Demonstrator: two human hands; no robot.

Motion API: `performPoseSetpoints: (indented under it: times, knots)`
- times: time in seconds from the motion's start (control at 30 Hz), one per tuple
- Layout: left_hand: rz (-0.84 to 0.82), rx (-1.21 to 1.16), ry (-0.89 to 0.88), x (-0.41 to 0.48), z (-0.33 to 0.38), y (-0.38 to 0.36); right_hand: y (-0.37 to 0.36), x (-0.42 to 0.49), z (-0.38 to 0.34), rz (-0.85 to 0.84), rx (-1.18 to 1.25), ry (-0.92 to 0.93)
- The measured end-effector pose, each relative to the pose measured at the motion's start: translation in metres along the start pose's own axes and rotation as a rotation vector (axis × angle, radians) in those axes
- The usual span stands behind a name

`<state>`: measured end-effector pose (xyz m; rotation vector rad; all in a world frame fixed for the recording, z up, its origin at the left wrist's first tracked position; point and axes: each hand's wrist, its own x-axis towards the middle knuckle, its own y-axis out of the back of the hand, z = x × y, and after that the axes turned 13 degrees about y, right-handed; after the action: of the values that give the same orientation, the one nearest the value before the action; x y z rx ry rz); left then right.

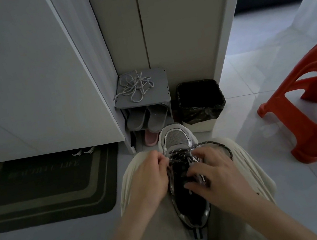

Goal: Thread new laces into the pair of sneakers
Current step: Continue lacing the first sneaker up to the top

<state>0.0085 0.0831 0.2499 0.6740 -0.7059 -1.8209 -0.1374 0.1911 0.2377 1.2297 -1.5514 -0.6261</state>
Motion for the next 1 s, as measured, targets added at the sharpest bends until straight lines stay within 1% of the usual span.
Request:
performPoseSetpoints:
  times: [0.07, 0.1, 0.17, 0.2, 0.27, 0.33, 0.4, 0.47, 0.6, 0.73, 0.83, 0.9, 0.97, 1.0]
  knots:
    - [-0.021, -0.029, 0.016, 0.004, 0.008, 0.011, -0.004, 0.001, -0.006, -0.111, -0.178, 0.036]
    - [0.011, -0.090, 0.022, 0.007, 0.012, 0.020, -0.007, 0.003, -0.008, -0.151, -0.243, 0.050]
    - [0.098, -0.192, 0.014, 0.016, 0.018, 0.042, -0.012, 0.006, -0.010, -0.158, -0.290, 0.045]
    - [0.110, -0.202, -0.004, 0.019, 0.018, 0.052, -0.014, 0.007, -0.011, -0.151, -0.293, 0.029]
    - [0.045, -0.180, -0.020, 0.017, 0.017, 0.062, -0.015, 0.009, -0.011, -0.159, -0.312, 0.011]
    - [-0.107, -0.082, 0.045, 0.007, 0.013, 0.055, -0.014, 0.011, -0.013, -0.187, -0.332, 0.016]
    - [-0.222, 0.011, 0.095, -0.003, 0.003, 0.035, -0.013, 0.013, -0.014, -0.191, -0.315, 0.010]
    - [-0.246, -0.003, 0.093, -0.009, -0.007, 0.015, -0.012, 0.015, -0.014, -0.175, -0.269, -0.017]
    - [-0.125, -0.111, 0.051, -0.012, -0.012, -0.003, -0.017, 0.015, -0.011, -0.140, -0.202, -0.054]
    - [0.005, -0.176, 0.069, -0.005, -0.017, 0.006, -0.016, 0.013, -0.009, -0.189, -0.260, -0.034]
    - [0.034, -0.165, 0.090, 0.004, -0.018, 0.013, -0.017, 0.015, -0.010, -0.149, -0.257, -0.017]
    - [-0.029, -0.164, 0.095, 0.002, -0.016, 0.009, -0.017, 0.016, -0.010, -0.101, -0.218, -0.037]
    - [-0.140, -0.182, 0.121, -0.006, -0.014, 0.002, -0.019, 0.017, -0.010, -0.093, -0.192, -0.064]
    - [-0.166, -0.173, 0.124, -0.010, -0.013, -0.001, -0.019, 0.017, -0.009, -0.094, -0.188, -0.071]
